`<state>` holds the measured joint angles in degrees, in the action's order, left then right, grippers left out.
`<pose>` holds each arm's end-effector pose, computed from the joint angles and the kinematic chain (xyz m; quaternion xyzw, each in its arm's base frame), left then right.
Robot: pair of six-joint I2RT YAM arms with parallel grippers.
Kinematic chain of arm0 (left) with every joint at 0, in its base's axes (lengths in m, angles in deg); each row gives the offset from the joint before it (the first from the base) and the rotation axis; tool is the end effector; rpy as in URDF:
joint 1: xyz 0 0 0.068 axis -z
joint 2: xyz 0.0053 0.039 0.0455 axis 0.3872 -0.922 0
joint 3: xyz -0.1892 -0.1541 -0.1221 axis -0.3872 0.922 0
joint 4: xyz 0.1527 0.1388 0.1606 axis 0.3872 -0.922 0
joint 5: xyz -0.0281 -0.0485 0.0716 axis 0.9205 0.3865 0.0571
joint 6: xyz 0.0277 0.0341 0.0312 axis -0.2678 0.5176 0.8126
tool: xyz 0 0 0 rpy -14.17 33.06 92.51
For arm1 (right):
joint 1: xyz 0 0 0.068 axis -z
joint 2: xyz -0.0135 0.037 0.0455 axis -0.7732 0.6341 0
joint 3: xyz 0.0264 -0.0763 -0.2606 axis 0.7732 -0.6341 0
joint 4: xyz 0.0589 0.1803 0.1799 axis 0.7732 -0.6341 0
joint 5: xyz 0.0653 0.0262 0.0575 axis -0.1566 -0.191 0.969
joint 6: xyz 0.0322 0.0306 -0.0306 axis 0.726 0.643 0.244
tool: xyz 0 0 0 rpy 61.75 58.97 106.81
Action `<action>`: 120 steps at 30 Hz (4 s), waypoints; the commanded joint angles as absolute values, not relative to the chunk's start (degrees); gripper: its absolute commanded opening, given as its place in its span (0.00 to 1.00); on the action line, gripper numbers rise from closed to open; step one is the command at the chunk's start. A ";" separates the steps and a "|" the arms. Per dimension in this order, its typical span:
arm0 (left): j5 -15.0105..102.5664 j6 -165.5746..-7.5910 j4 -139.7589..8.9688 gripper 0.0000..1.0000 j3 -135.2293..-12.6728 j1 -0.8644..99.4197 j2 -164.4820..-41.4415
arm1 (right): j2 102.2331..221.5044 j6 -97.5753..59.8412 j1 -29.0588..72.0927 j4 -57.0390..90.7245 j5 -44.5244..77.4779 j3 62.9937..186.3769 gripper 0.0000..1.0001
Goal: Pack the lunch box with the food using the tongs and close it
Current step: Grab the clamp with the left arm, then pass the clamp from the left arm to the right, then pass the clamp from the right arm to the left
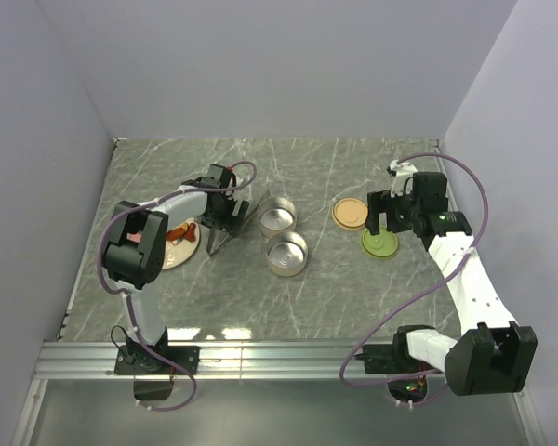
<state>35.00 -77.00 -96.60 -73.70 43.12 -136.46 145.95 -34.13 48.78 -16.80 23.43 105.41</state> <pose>0.3583 -0.1323 0.1636 0.1550 0.9659 -0.0358 0.2041 0.2392 0.0167 0.3009 -0.1322 0.9016 0.0936 0.4012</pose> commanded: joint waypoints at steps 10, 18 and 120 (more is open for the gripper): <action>32.44 -76.76 -97.38 0.72 -75.17 43.08 -137.51 | 146.79 -34.74 49.24 -16.75 28.25 109.43 0.98; 32.44 -76.85 -98.35 0.55 -75.70 42.91 -133.99 | 147.58 -33.68 49.06 -16.31 31.68 110.14 1.00; 43.51 -79.40 -90.88 0.49 -77.37 49.94 -102.88 | 183.01 49.82 16.81 43.45 39.95 127.98 0.00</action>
